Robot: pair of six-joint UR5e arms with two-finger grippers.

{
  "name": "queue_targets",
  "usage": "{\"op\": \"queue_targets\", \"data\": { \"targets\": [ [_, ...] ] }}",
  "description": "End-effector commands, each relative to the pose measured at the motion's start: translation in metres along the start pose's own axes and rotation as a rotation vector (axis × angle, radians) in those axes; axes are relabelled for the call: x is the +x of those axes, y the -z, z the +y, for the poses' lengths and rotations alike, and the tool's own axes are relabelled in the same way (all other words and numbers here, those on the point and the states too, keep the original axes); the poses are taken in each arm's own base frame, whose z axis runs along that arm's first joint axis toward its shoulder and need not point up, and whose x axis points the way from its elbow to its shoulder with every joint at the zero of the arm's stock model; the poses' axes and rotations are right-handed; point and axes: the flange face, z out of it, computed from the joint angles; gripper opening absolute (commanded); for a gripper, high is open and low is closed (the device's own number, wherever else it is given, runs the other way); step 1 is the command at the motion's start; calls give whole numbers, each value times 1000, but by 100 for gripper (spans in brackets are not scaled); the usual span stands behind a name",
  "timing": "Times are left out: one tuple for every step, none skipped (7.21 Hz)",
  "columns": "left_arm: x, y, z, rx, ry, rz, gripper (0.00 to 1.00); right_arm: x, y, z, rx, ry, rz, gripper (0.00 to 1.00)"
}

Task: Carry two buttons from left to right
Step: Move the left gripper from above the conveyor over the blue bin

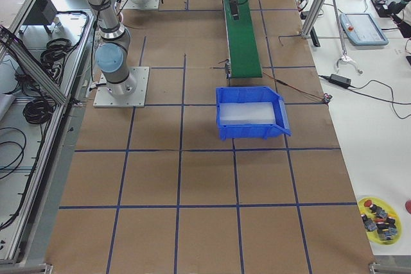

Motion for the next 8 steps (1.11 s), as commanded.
{"op": "queue_targets", "data": {
  "targets": [
    [0, 1, 1, 2, 0, -1, 100, 0, 1, 0, 2, 0, 0, 100],
    [0, 2, 4, 4, -1, 1, 100, 0, -1, 0, -2, 0, 0, 100],
    [0, 2, -3, 4, 0, -1, 100, 0, 0, 0, 0, 0, 0, 100],
    [0, 0, -2, 1, -1, 1, 100, 0, 0, 0, 0, 0, 0, 100],
    [0, -1, -2, -2, 0, 1, 100, 0, 0, -1, 0, 0, 0, 100],
    [0, -2, 0, -5, 0, 2, 100, 0, 0, -1, 0, 0, 0, 100],
    [0, -3, 1, -5, 0, 2, 100, 0, 0, -1, 0, 0, 0, 100],
    [0, -1, 5, -1, -9, 2, 100, 0, 0, 0, 0, 0, 0, 100]
  ]
}}
